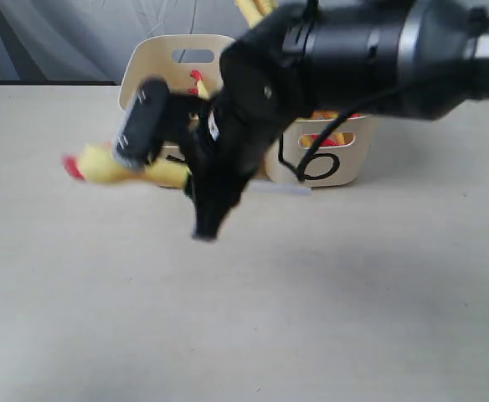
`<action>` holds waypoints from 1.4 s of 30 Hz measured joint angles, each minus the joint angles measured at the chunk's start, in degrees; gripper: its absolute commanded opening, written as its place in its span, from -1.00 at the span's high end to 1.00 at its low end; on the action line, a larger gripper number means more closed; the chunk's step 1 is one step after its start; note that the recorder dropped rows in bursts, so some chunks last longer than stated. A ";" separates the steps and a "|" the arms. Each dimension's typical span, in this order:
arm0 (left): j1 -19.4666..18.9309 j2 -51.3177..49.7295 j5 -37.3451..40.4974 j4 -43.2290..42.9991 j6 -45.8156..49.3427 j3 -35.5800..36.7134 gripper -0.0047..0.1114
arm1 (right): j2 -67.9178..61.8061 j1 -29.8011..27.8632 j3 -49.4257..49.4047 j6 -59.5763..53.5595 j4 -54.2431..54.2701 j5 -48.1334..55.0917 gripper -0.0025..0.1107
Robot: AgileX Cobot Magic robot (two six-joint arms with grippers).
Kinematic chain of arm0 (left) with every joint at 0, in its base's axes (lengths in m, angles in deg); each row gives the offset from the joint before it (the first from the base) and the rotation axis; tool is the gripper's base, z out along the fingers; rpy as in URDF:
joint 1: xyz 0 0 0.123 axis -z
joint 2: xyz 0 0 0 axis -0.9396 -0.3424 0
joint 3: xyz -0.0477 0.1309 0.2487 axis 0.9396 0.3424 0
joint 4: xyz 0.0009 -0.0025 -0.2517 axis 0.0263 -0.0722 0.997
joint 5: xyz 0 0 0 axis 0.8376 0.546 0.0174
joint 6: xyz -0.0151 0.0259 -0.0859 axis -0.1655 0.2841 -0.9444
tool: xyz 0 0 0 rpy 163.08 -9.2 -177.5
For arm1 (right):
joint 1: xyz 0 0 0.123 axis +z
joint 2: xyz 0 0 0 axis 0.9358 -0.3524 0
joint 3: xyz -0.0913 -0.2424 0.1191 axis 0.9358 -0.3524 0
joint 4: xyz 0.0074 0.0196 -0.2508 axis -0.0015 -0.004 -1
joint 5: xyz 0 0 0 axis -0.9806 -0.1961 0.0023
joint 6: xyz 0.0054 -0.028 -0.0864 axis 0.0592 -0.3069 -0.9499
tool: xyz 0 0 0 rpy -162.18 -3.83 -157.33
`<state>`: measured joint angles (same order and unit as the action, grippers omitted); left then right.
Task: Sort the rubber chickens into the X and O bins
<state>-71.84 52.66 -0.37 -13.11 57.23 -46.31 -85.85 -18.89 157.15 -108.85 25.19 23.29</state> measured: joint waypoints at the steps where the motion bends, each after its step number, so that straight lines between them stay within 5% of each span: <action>1: 0.00 0.00 0.00 0.00 0.00 0.00 0.92 | 1.09 0.00 1.73 1.38 0.00 -3.40 0.97; 15: 0.00 0.00 0.00 0.00 0.00 0.00 0.92 | -11.88 -8.43 5.52 9.62 5.12 -61.13 0.91; 18: 0.00 0.00 0.00 0.00 0.00 0.00 0.92 | -16.30 -11.59 7.90 10.73 13.44 -64.55 0.51; 21: 0.00 0.00 0.00 0.00 0.00 0.00 0.92 | -18.03 -14.21 10.36 13.22 19.62 -62.71 -0.18; 24: 0.00 0.00 0.00 0.00 0.00 0.00 0.92 | -18.08 -15.07 12.83 14.02 20.39 -59.54 -0.63; 27: 0.00 0.00 0.00 0.00 0.00 0.00 0.92 | -17.30 -14.95 15.37 14.15 19.89 -54.10 -0.52; 40: 0.00 0.00 0.00 0.00 0.00 0.00 0.92 | -2.70 -14.84 15.50 9.32 13.93 -15.73 0.95; 42: 0.00 0.00 0.00 0.00 0.00 0.00 0.92 | -0.27 -14.84 14.51 8.18 13.70 -11.09 0.97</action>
<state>-71.84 52.66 -0.37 -13.11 57.23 -46.31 -86.12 -33.74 171.66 -100.68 38.89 12.20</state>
